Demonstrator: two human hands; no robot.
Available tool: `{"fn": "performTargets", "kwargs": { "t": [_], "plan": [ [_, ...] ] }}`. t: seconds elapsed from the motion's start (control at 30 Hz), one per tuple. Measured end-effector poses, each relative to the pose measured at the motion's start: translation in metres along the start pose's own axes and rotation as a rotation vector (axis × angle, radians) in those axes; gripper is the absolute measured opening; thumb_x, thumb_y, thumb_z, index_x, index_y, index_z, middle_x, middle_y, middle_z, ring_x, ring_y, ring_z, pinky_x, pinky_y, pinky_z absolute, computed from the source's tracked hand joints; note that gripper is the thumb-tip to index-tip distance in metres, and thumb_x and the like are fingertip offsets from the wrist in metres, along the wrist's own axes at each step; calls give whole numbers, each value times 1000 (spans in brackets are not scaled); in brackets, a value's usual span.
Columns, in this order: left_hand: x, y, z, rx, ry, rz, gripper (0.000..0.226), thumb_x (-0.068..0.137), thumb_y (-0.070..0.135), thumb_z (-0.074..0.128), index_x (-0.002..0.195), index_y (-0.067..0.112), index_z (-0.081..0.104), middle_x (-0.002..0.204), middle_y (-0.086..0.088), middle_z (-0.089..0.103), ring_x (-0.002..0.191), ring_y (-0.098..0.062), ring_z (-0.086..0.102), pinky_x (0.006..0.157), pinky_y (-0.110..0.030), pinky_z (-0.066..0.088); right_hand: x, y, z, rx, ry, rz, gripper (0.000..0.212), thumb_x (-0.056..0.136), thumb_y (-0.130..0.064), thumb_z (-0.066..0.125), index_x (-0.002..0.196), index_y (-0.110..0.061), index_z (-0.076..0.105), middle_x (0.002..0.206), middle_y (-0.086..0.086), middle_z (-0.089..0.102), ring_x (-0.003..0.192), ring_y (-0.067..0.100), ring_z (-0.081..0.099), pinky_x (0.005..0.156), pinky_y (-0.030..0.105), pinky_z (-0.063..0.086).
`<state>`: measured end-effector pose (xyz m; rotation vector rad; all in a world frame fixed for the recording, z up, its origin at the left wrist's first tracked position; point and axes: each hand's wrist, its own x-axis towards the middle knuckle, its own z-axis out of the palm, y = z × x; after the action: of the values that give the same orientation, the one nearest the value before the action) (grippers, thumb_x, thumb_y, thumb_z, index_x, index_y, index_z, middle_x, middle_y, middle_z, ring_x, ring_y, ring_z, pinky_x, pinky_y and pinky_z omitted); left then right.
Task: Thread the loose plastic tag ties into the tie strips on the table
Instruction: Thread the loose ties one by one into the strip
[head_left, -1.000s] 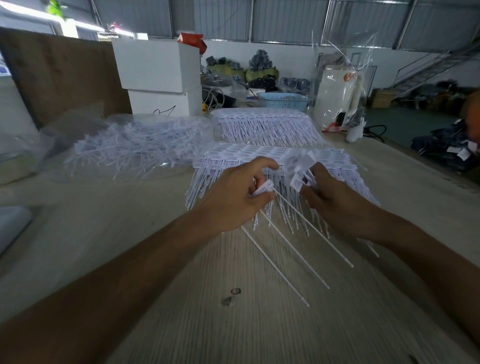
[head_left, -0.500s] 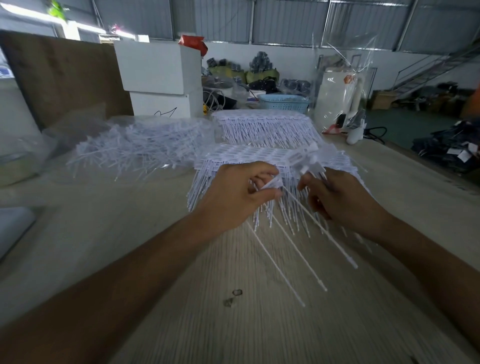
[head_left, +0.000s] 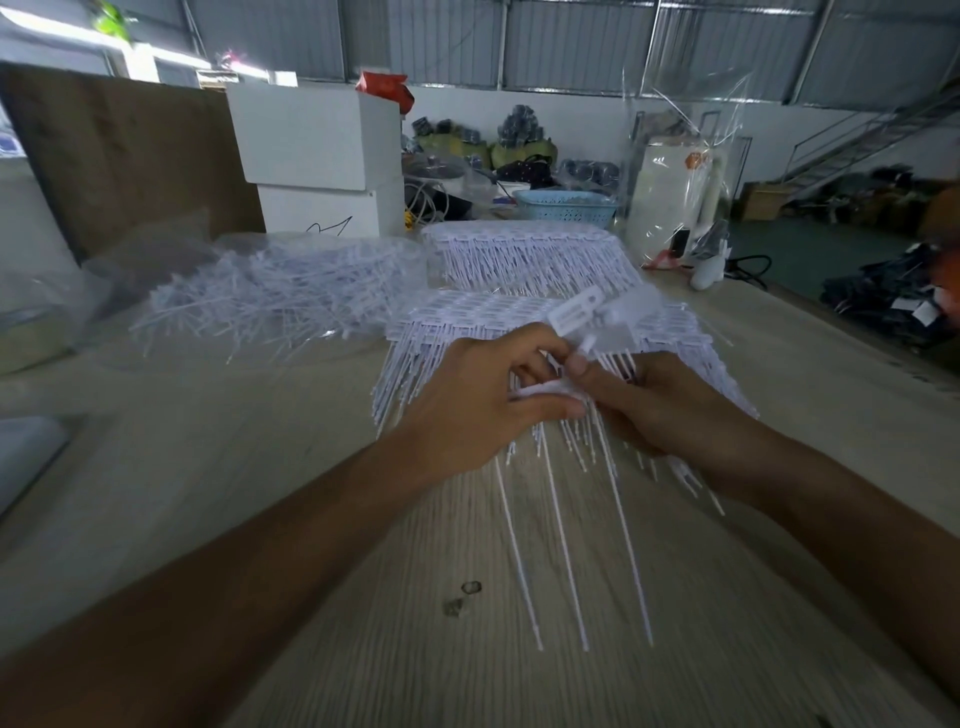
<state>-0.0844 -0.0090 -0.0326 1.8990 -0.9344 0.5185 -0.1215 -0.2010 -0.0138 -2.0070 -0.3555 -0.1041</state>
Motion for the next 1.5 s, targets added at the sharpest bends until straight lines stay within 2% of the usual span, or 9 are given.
{"fn": "performTargets", "kwargs": {
  "t": [0.13, 0.3, 0.4, 0.6, 0.67, 0.97, 1.3, 1.43, 1.5],
  "plan": [
    [1, 0, 1, -11, -27, 20, 33, 74, 26, 87, 96, 15, 66, 85, 14, 73, 81, 3, 69, 70, -9, 48, 0, 0, 0, -17, -36, 26, 48, 98, -42, 57, 52, -27, 58, 45, -3, 37, 39, 7, 29, 41, 20, 22],
    [1, -3, -4, 130, -105, 21, 36, 87, 19, 75, 121, 18, 66, 110, 11, 70, 101, 2, 64, 88, -14, 49, 4, 0, -7, 103, 82, 105, 54, 100, -37, 56, 47, -28, 58, 46, -5, 36, 39, 9, 28, 45, 24, 21],
    [0, -5, -3, 233, -95, 19, 31, 86, 24, 75, 117, 22, 69, 103, 8, 72, 90, -6, 65, 80, -34, 54, 2, 0, -6, 130, 69, 117, 45, 98, -39, 58, 55, -27, 62, 54, 3, 40, 46, 17, 32, 48, 25, 23],
    [0, -4, -8, 318, 48, 68, 27, 88, 25, 69, 114, 18, 71, 103, 3, 73, 93, -17, 67, 79, -43, 54, 3, 0, -9, 169, 16, 215, 39, 90, -54, 62, 80, -17, 72, 51, -6, 35, 44, 10, 27, 42, 22, 21],
    [0, -4, -9, 323, 49, 71, 27, 87, 24, 71, 113, 17, 72, 102, 3, 73, 92, -18, 67, 78, -43, 54, 2, 1, -11, 173, -12, 194, 39, 89, -53, 62, 75, -17, 72, 51, -5, 33, 44, 11, 25, 40, 21, 22],
    [0, -9, -8, 305, -34, 60, 31, 94, 29, 59, 118, 15, 72, 109, 1, 74, 99, -17, 70, 83, -42, 56, 1, 4, -7, 45, 73, -54, 32, 90, -41, 61, 70, -19, 70, 47, -1, 39, 41, 10, 31, 41, 19, 28],
    [1, -8, -9, 255, -57, 46, 22, 98, 23, 60, 115, 16, 73, 103, 3, 75, 92, -14, 70, 79, -41, 56, 2, 3, -6, -44, 94, -133, 31, 98, -28, 58, 71, -17, 66, 46, -5, 39, 40, 5, 32, 43, 15, 28],
    [1, -8, -6, 119, -53, -46, 24, 94, 27, 59, 109, 17, 75, 79, 17, 70, 73, -3, 67, 73, -27, 56, 0, 2, -7, -18, 81, -115, 30, 97, -28, 58, 73, -13, 66, 46, -2, 38, 41, 9, 30, 42, 19, 27],
    [2, -9, -5, 23, -56, -99, 17, 95, 19, 61, 105, 15, 75, 78, 15, 72, 67, -3, 67, 70, -21, 54, 0, 1, -8, -12, 74, -113, 30, 96, -29, 58, 73, -12, 65, 47, -1, 37, 41, 9, 30, 43, 20, 27]
  ]
}}
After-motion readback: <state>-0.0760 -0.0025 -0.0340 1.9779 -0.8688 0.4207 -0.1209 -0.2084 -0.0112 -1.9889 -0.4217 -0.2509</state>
